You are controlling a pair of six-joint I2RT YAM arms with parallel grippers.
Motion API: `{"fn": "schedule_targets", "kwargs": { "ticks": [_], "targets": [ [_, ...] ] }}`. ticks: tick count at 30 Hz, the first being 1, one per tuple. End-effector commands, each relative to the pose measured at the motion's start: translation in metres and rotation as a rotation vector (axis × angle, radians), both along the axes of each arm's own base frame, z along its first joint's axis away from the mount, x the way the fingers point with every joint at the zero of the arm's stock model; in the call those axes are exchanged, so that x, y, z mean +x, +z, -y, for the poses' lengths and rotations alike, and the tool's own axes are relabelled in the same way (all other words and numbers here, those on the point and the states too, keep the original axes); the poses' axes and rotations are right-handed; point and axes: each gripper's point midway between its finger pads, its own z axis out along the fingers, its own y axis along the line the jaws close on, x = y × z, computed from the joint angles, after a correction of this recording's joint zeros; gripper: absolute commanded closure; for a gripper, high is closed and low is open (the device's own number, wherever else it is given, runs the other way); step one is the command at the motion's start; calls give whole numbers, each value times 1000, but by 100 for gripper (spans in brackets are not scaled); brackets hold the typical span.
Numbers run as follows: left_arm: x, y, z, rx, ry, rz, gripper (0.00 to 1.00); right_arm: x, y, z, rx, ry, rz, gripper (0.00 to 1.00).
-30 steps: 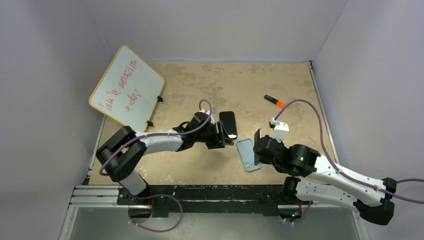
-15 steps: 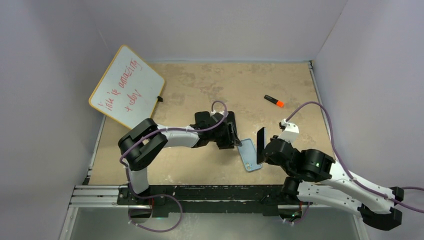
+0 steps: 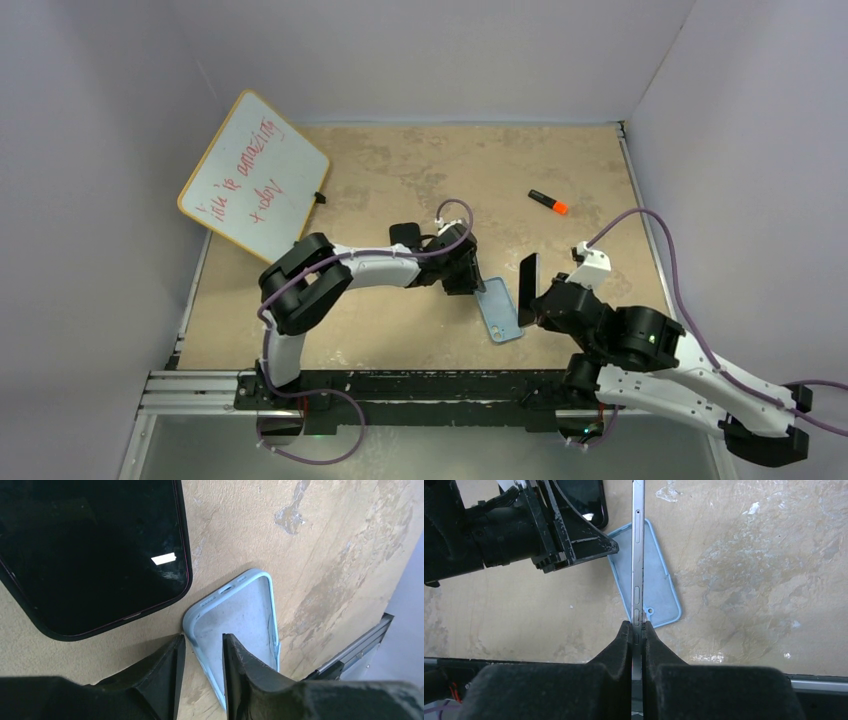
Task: Put the phone into the phone case
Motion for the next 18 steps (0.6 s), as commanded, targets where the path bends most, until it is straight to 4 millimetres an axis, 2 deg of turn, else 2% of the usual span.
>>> {"fn": "schedule_targets", "kwargs": {
  "ticks": [1,4,8,12,18],
  "targets": [
    [3,-21,-18,159,-7,16,65,7,3,7,16,-61,41,100],
    [2,-26,-21,190,-15,14,71,6,0,7,25,-60,38,100],
    [-3,-30,-28,235,-36,-3,86,5,-3,4,47,-58,31,100],
    [-7,-16,-36,249,-62,2,100,8,1,-9,83,-15,54,100],
    [-11,10,-64,206,-78,-5,100,13,-2,-39,125,72,70,100]
  ]
}}
